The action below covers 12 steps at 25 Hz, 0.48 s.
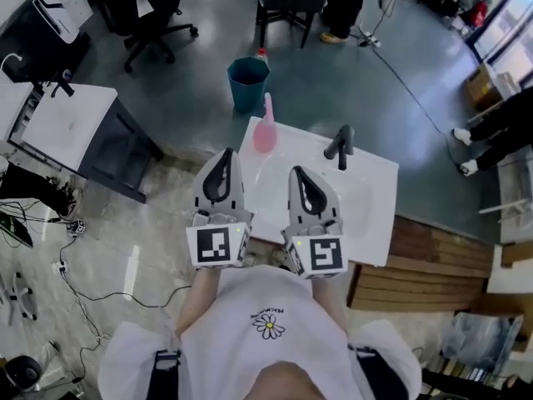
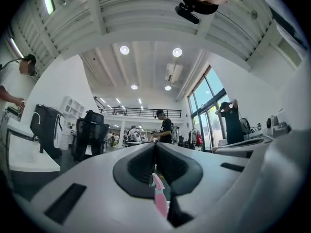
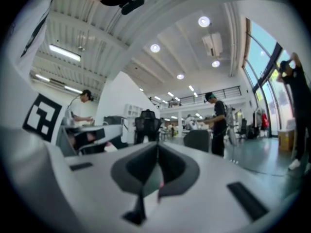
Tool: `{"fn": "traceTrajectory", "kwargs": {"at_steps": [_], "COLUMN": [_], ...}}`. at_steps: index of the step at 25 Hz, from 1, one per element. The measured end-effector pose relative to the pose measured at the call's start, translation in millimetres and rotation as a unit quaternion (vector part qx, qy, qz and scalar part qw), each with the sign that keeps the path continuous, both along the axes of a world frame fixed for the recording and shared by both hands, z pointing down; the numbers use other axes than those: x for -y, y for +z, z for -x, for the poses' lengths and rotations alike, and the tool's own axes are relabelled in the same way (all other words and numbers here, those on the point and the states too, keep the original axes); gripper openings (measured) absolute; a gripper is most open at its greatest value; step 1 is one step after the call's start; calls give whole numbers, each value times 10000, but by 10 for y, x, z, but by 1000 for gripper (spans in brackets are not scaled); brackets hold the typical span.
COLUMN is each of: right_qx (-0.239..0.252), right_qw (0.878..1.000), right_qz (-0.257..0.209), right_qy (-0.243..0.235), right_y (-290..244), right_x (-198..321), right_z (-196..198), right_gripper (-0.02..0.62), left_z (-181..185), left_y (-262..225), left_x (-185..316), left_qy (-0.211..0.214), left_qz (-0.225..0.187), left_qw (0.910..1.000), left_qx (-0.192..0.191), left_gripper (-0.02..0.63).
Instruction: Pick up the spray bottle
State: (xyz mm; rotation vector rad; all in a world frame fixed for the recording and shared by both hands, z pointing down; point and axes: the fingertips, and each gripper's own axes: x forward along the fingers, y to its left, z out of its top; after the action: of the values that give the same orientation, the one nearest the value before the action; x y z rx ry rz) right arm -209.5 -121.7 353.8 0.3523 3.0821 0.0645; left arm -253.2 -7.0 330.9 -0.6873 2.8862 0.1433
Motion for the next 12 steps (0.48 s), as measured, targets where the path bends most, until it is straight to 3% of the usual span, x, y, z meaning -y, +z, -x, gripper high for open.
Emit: {"fn": "traceTrajectory", "kwargs": {"at_steps": [5, 12], "right_qx": [40, 23], "right_qw": [9999, 9998], "right_qz": [113, 208], "right_qy": [32, 30], "right_y": [-20, -1], "right_x": [128, 240], "right_z": [45, 17], "right_gripper": [31, 31], "left_z": [-13, -91], "left_y": [-62, -90], "left_x": [20, 168], "left_qy": [-155, 1], "left_qz": [53, 161], "left_qw": [9998, 9995], "left_qx": [147, 268], "left_gripper": [20, 21]}}
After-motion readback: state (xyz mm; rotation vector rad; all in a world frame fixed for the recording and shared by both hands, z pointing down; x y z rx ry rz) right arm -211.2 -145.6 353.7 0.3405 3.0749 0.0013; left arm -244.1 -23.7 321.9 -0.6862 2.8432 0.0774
